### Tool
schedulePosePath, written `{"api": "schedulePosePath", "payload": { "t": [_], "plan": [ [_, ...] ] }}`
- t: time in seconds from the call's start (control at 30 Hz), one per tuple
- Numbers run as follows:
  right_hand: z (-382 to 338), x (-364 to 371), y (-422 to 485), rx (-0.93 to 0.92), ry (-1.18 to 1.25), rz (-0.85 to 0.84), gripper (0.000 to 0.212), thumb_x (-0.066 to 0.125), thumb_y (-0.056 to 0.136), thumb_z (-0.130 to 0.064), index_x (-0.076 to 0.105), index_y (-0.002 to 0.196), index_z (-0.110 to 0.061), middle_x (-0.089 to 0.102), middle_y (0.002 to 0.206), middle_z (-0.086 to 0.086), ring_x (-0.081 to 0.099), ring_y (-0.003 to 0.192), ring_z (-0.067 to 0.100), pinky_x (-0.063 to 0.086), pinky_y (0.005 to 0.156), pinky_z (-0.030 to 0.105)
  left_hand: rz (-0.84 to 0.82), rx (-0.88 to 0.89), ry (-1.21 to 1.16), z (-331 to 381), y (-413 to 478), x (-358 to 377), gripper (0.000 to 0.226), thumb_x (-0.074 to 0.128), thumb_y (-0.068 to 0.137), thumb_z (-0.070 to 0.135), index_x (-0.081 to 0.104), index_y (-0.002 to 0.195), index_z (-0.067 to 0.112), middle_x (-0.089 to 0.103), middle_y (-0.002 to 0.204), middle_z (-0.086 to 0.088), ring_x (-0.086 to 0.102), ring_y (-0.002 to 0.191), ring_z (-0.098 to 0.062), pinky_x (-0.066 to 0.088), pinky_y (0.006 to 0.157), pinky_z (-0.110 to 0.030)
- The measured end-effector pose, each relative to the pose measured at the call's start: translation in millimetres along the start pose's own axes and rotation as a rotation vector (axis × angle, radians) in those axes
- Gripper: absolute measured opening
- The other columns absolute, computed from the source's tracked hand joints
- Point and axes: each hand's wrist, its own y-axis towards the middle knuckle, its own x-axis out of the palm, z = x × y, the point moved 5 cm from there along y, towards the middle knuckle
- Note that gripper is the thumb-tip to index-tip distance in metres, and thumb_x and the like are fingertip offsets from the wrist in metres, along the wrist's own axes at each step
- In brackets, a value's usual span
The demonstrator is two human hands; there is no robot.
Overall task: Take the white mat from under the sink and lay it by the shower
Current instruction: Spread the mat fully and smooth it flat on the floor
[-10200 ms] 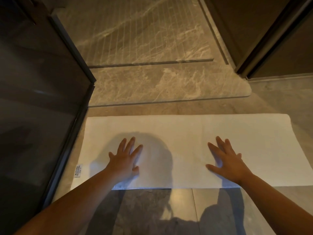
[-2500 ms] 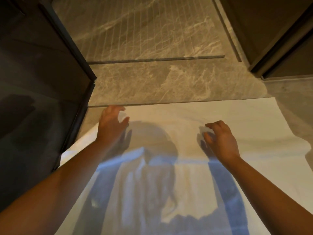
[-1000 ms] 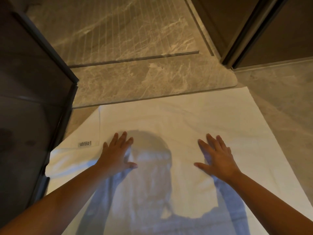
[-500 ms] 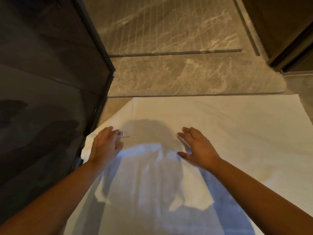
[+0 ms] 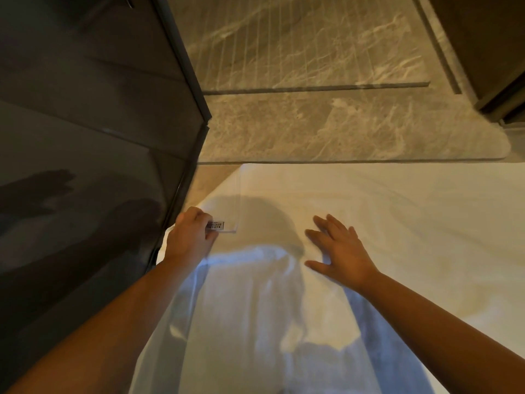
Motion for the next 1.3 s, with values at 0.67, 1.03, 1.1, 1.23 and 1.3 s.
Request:
{"api": "schedulePosePath", "payload": {
  "t": [0.67, 1.03, 1.1, 1.23, 1.3],
  "plan": [
    [-0.6, -2.8, 1.7, 0.005, -0.024, -0.046, 0.066, 0.053, 0.083, -0.053, 0.028, 0.139, -0.029, 0.010, 0.155, -0.002, 0.001, 0.142, 0.020, 0.019, 0.110, 0.047, 0.307, -0.268, -0.304, 0.6, 48.6, -36.8, 0.031, 0.044, 0.092, 0.008, 0.053, 0.119, -0.002, 0.057, 0.120, -0.027, 0.049, 0.113, -0.041, 0.036, 0.094, -0.044],
    [0.7, -0.2, -8.4, -0.008, -0.100, -0.112, 0.082, 0.052, 0.077, -0.064, 0.013, 0.143, -0.033, -0.004, 0.156, -0.001, -0.008, 0.142, 0.025, 0.016, 0.108, 0.057, -0.013, -0.007, -0.137, 10.2, -23.0, 9.6, 0.046, 0.061, 0.085, 0.025, 0.049, 0.125, 0.004, 0.046, 0.136, -0.018, 0.041, 0.125, -0.034, 0.036, 0.100, -0.044],
    [-8.1, 0.8, -11.0, -0.022, -0.072, -0.103, 0.086, 0.054, 0.075, -0.065, 0.013, 0.143, -0.034, -0.003, 0.156, 0.000, -0.007, 0.142, 0.027, 0.017, 0.107, 0.058, -0.039, 0.016, -0.106, 11.8, -42.1, 10.1, 0.049, 0.063, 0.084, 0.026, 0.049, 0.126, 0.006, 0.044, 0.138, -0.016, 0.039, 0.128, -0.031, 0.034, 0.102, -0.043],
    [-29.9, 4.8, -9.5, -0.095, -0.072, -0.130, 0.092, 0.057, 0.072, -0.066, 0.008, 0.143, -0.032, -0.004, 0.156, 0.002, -0.006, 0.141, 0.030, 0.019, 0.105, 0.061, -0.035, 0.046, -0.110, 13.2, -70.9, -0.8, 0.051, 0.067, 0.081, 0.023, 0.050, 0.126, 0.004, 0.044, 0.139, -0.016, 0.039, 0.129, -0.031, 0.032, 0.104, -0.042],
    [-33.6, 4.8, -7.4, -0.095, -0.087, -0.148, 0.094, 0.058, 0.073, -0.064, 0.006, 0.144, -0.032, -0.005, 0.156, 0.003, -0.007, 0.141, 0.031, 0.019, 0.105, 0.061, -0.021, 0.046, -0.103, 11.4, -82.7, -8.1, 0.052, 0.067, 0.080, 0.022, 0.049, 0.126, 0.004, 0.043, 0.139, -0.017, 0.039, 0.129, -0.030, 0.030, 0.105, -0.040]
  ]
}}
